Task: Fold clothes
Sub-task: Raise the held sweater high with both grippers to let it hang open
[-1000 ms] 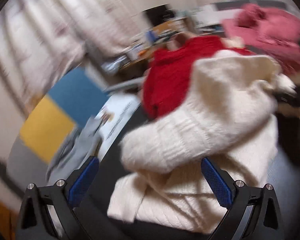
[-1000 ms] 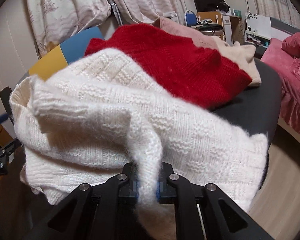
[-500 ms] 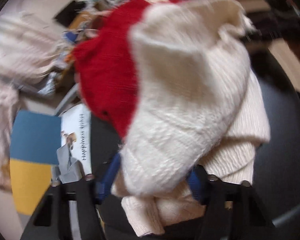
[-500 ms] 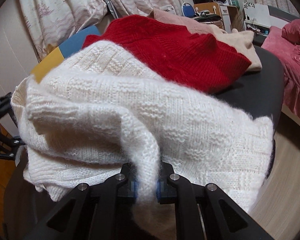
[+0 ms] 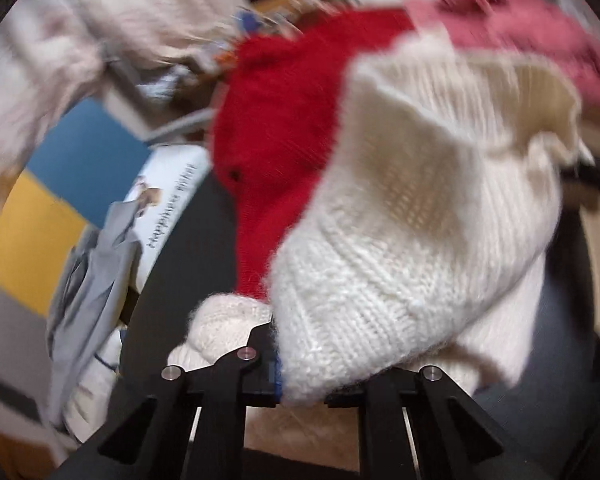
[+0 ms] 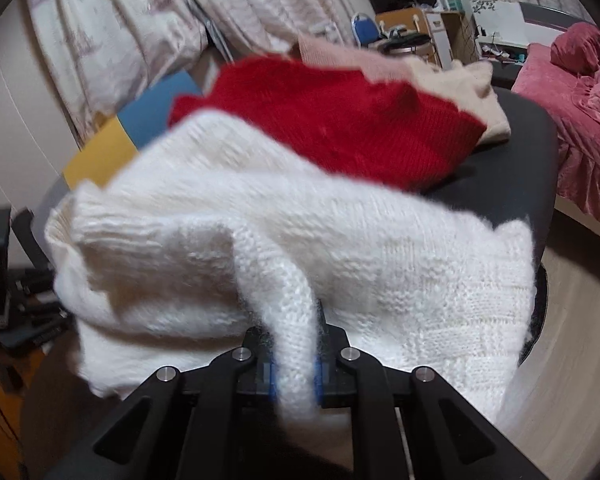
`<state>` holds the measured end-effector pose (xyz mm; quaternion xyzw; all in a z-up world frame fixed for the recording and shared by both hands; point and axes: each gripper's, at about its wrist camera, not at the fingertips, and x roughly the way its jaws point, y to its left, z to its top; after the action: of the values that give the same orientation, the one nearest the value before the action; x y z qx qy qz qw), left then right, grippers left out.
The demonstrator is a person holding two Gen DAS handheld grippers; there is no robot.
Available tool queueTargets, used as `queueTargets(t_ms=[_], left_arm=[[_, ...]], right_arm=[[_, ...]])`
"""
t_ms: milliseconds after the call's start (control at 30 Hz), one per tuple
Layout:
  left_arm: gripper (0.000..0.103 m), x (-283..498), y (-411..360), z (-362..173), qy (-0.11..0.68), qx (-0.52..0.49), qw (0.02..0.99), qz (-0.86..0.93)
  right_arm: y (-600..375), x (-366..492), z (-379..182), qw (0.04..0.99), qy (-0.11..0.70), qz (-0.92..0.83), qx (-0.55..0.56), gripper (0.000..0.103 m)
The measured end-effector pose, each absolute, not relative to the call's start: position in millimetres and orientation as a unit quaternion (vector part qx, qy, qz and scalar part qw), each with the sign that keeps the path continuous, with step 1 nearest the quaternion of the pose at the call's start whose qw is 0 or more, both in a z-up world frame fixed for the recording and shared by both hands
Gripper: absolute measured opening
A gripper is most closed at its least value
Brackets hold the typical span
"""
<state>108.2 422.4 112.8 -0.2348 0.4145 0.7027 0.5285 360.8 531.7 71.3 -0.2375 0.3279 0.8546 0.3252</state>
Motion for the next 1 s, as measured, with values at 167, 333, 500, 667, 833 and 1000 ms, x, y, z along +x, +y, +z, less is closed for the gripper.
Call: queueTargets(t_ms=[167,333,500,667,833,1000], left_arm=[[0.012,122,375,157,0.297,-0.197,0.519,0.777],[0.012,138,308,210,0.185,-0.162,0.500,0.830],[0.012,138,234,251,0.096,-0.146,0.470,0.865],[0.012,140,151,288,0.024,-0.129,0.434,0.891],[0.012,179,77,318,0.018,-0.064,0.383,0.921],[0.012,217,5,350,-0.003,-0.030,0.341,0.940]], right_arm=[[512,369,119,0.336,0.286,0.879,-0.183,0.010],[482,370,184,0.326,0.226,0.911,-0.114,0.010],[448,351,244,0.273,0.188,0.942,-0.061,0.010],[408,336,286,0.202,0.177,0.963,-0.020,0.010],[358,335,314,0.138,0.147,0.979,0.019,0.010],[318,342,337,0.066,0.134,0.987,0.054,0.010]])
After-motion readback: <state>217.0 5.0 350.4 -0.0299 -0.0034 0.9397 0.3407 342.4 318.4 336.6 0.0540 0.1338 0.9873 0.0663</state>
